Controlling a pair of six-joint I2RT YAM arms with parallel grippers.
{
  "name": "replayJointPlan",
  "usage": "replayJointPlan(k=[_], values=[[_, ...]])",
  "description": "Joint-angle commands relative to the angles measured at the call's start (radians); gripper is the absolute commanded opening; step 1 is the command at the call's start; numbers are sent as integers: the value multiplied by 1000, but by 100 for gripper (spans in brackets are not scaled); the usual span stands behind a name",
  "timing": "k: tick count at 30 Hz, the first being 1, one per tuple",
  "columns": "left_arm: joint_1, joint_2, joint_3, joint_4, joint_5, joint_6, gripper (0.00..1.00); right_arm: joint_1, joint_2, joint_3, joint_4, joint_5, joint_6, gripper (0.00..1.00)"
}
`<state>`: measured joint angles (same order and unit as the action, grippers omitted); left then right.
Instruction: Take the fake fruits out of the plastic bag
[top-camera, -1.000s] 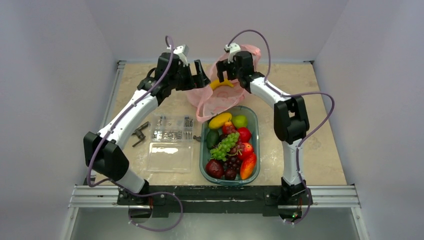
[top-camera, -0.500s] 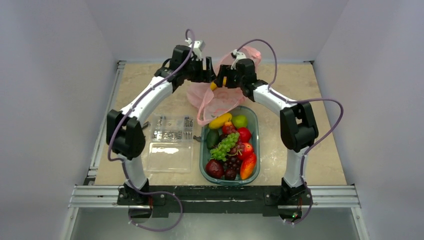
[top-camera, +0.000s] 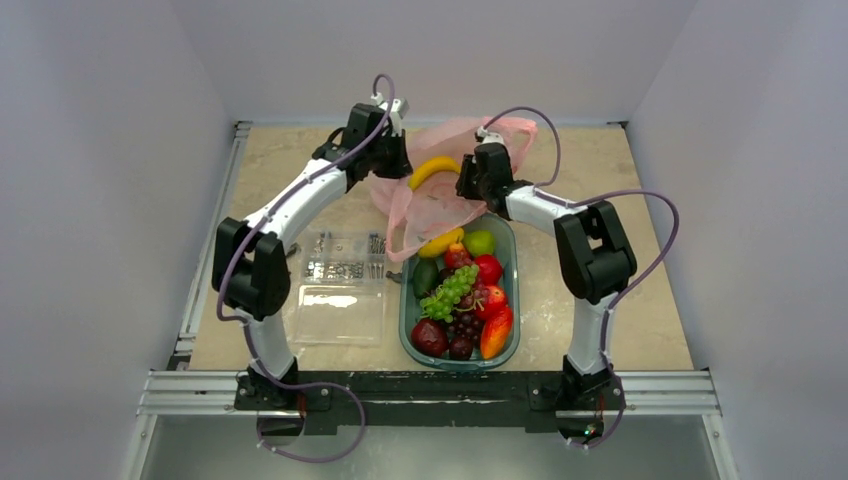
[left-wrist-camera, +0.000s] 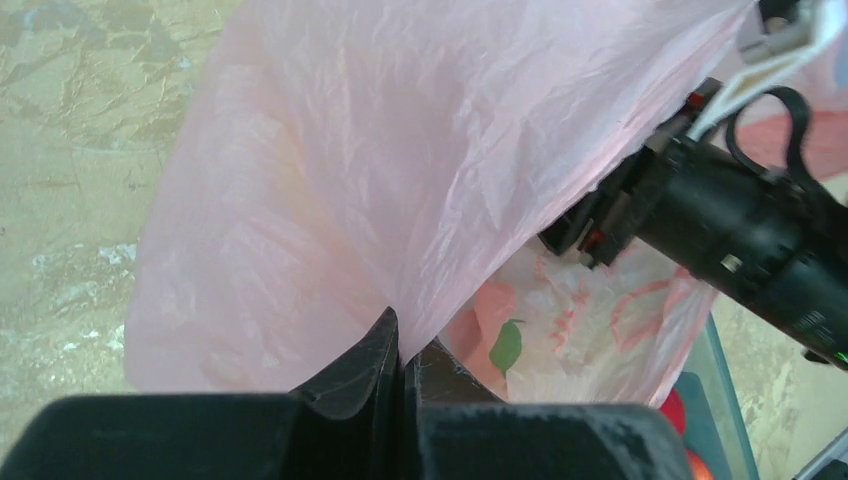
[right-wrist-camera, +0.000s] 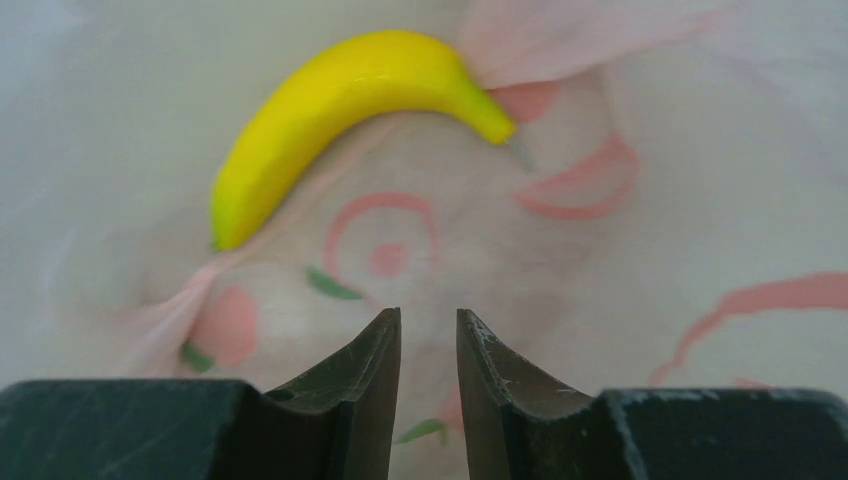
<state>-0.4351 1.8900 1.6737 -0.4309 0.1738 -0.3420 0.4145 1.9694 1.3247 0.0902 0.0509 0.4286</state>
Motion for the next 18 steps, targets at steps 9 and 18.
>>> replayJointPlan(k=[9, 18], values=[[-25, -164, -306, 341, 37, -142, 0, 7, 37, 115, 24, 18, 164, 47], [-57, -200, -415, 455, 32, -98, 0, 12, 202, 247, 132, -117, 504, 54]])
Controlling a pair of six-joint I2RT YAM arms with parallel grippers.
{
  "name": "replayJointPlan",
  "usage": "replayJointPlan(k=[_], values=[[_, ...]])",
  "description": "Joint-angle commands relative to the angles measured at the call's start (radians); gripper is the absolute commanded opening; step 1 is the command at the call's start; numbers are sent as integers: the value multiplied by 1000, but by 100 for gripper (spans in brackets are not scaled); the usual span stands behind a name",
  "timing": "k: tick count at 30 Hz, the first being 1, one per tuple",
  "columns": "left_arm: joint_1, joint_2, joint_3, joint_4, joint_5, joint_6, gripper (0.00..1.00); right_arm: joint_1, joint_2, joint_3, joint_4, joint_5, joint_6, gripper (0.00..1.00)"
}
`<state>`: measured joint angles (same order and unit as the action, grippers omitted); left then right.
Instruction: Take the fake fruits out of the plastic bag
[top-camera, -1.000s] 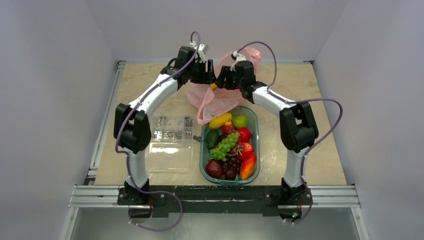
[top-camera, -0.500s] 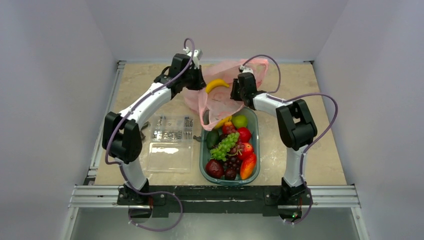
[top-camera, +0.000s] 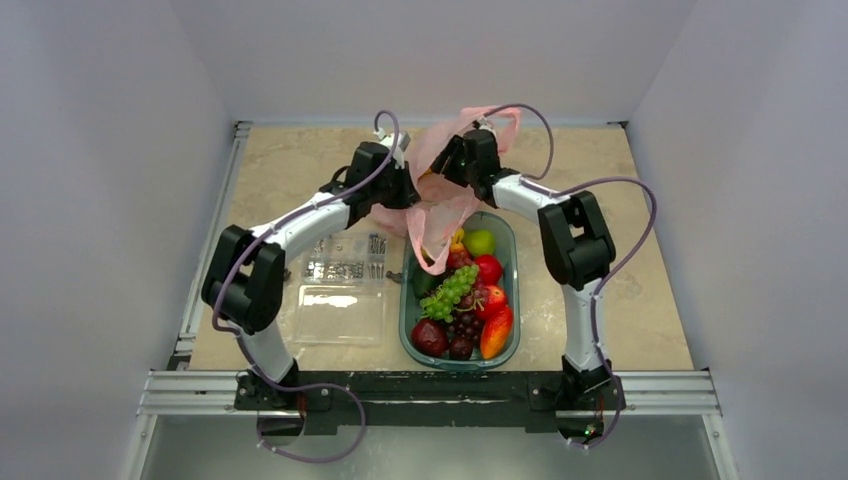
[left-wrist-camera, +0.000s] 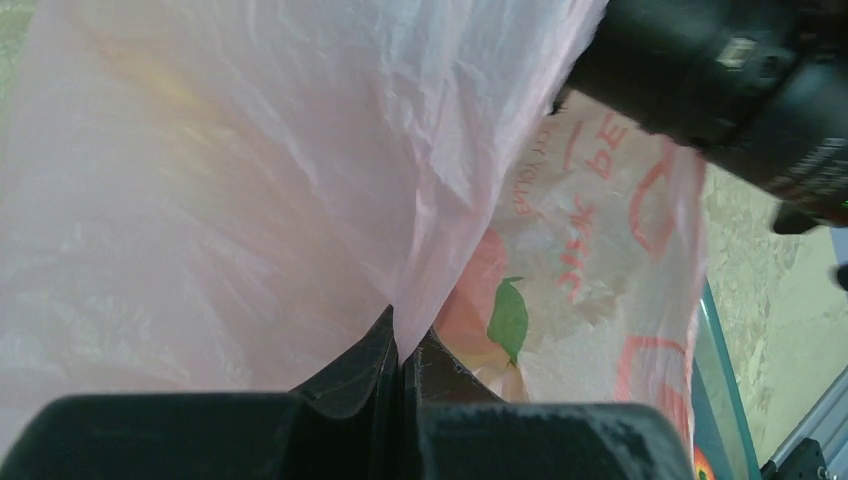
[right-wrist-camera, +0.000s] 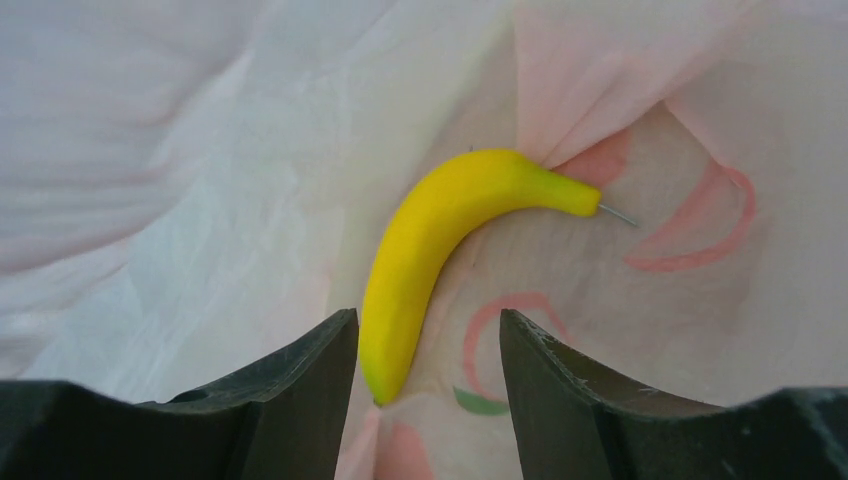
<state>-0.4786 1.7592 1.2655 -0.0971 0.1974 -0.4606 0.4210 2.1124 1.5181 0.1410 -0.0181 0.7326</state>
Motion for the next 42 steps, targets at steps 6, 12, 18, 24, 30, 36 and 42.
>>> replayJointPlan(k=[6, 12, 18, 24, 30, 36, 42], values=[[-14, -74, -11, 141, 52, 54, 0, 10, 244, 247, 65, -84, 247, 55], [-15, -43, 111, 28, 148, 68, 0, 26, 330, 327, 83, -96, 241, 56], [57, -123, 170, -52, 200, 44, 38, -12, 336, 375, 21, -46, 103, 62], [178, -203, 158, -27, 300, 4, 79, -35, 352, 426, 1, -118, -20, 67], [256, -137, 217, -115, 148, 6, 86, -32, 313, 387, 45, -222, 26, 69], [334, 176, 374, -143, 240, -184, 72, -17, 230, 296, 100, -281, 98, 70], [335, 398, 473, -39, 253, -334, 68, -17, 266, 314, 115, -348, 144, 76]])
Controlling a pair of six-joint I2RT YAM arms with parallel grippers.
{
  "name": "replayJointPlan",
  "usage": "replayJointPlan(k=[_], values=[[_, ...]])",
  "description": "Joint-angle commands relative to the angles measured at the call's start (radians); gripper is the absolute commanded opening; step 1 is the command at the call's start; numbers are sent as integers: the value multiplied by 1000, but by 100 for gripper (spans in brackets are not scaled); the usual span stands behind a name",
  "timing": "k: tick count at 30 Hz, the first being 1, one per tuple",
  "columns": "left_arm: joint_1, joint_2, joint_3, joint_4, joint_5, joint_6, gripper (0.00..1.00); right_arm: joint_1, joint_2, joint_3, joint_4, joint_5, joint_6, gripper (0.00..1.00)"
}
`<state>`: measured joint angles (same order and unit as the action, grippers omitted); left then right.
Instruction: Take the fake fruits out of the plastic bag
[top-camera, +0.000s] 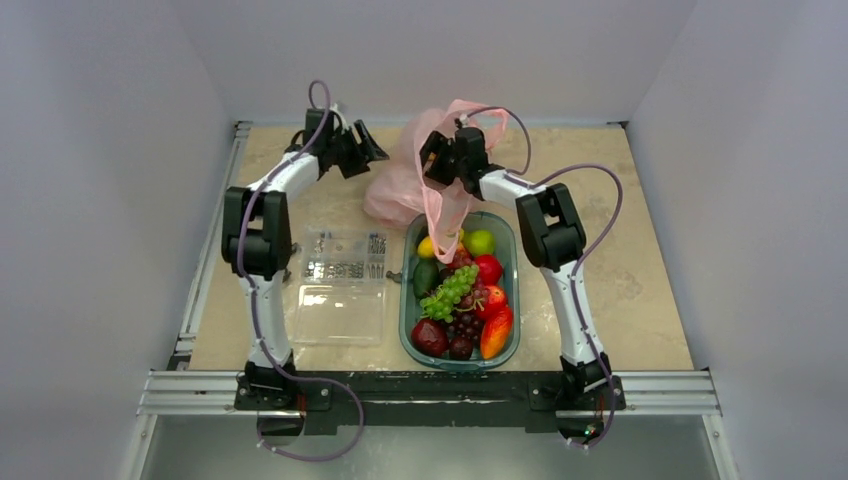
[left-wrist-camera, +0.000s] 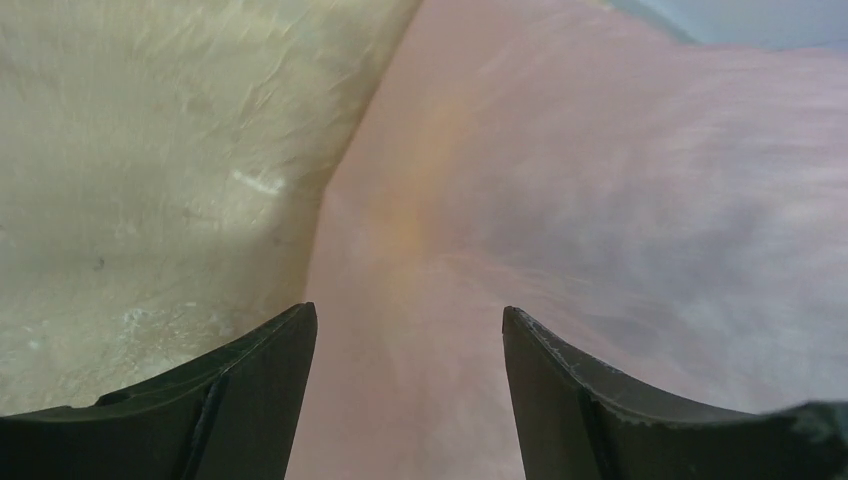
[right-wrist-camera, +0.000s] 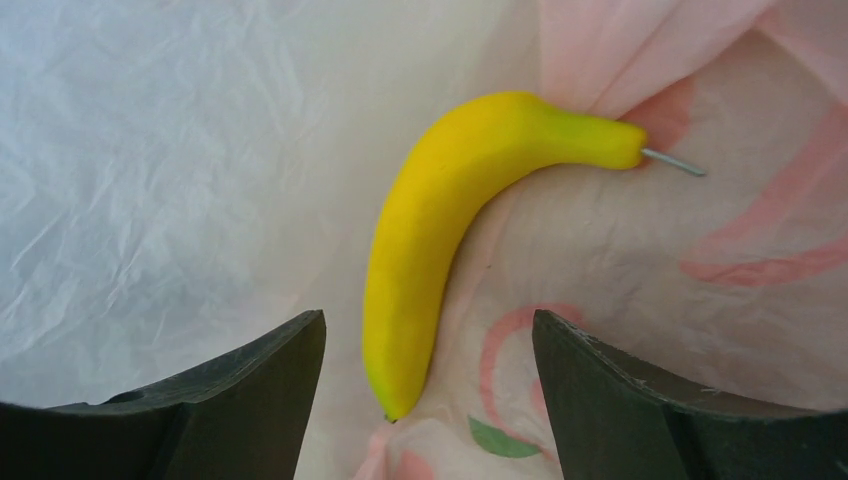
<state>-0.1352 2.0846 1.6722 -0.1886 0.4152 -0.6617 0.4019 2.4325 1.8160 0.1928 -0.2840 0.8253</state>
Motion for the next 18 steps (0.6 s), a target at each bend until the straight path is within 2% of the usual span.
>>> replayJointPlan(k=[1, 5, 7, 11, 18], values=[[-8, 100, 82, 57, 33, -156, 68, 3, -36, 26, 69, -96, 65, 77], [-12, 192, 183, -18, 79, -227, 66, 3, 14, 44, 93, -91, 135, 77], [-17, 219, 213, -75, 94, -245, 61, 5, 33, 52, 101, -68, 161, 77], [-33, 221, 171, -30, 164, -274, 57, 15, 101, 138, 57, -61, 189, 77], [-58, 261, 224, 23, 359, -291, 52, 56, 218, 282, -31, -20, 172, 75]])
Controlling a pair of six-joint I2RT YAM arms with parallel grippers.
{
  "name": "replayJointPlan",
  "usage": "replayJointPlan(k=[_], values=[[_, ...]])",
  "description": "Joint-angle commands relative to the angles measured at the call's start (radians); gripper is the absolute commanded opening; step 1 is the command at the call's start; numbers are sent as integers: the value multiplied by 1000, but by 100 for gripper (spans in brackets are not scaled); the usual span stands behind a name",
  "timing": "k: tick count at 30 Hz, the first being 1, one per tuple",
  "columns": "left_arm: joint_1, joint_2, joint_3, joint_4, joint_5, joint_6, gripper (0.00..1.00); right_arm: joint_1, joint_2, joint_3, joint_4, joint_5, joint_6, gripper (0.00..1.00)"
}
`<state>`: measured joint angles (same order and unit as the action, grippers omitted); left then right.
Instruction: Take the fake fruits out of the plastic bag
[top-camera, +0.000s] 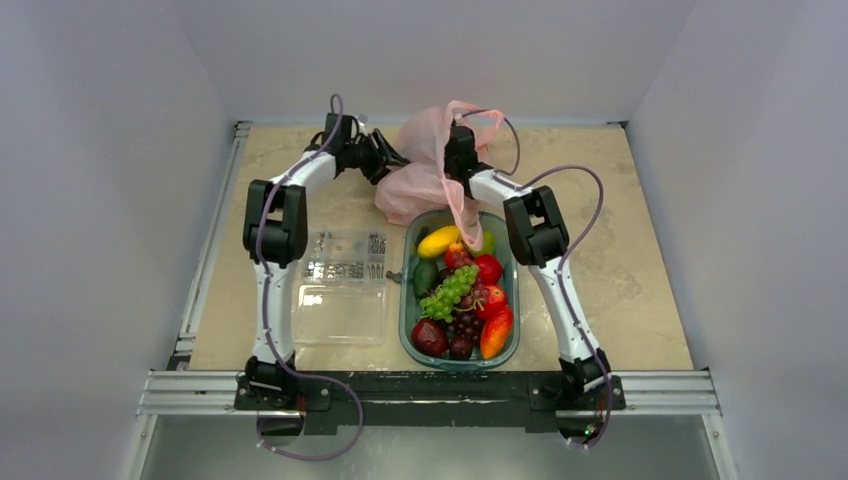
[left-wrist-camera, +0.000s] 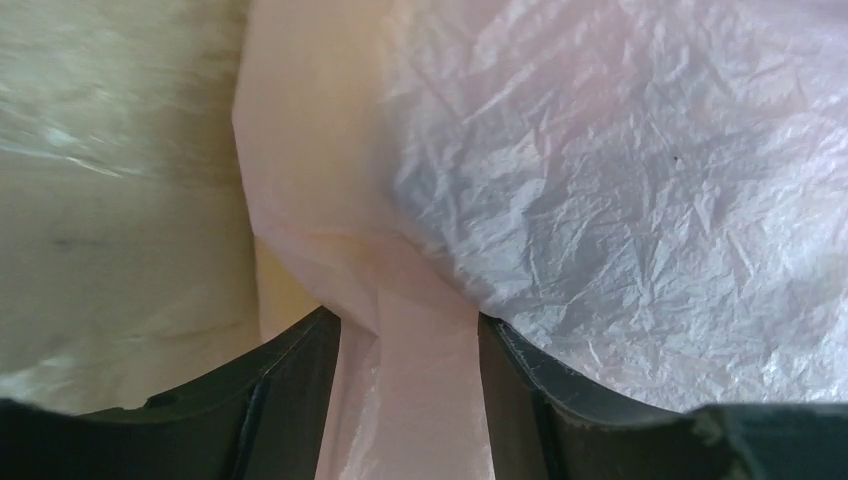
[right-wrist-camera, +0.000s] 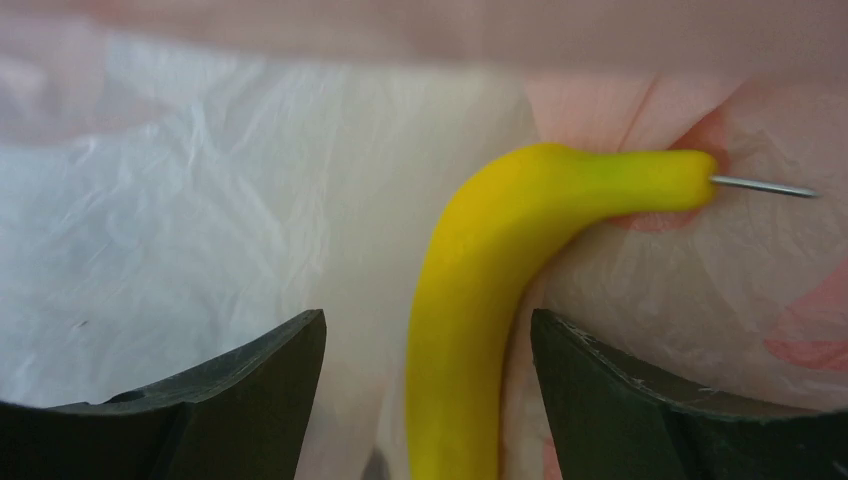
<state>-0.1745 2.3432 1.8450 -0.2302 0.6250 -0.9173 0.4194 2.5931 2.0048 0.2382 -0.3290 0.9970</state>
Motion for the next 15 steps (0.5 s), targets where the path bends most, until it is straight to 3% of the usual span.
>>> replayJointPlan(k=[1, 8, 13, 15], values=[[-24, -6, 50, 63, 158, -26, 52, 43, 71, 108, -84, 34, 1, 74], [-10, -114, -18, -14, 116, 134, 55, 40, 57, 104, -15, 32, -20, 36], [12, -228, -99, -105, 19, 293, 78, 30, -65, 46, 0, 87, -140, 0], [12, -275, -129, -133, -3, 347, 84, 28, -121, 12, 1, 105, -185, 0]])
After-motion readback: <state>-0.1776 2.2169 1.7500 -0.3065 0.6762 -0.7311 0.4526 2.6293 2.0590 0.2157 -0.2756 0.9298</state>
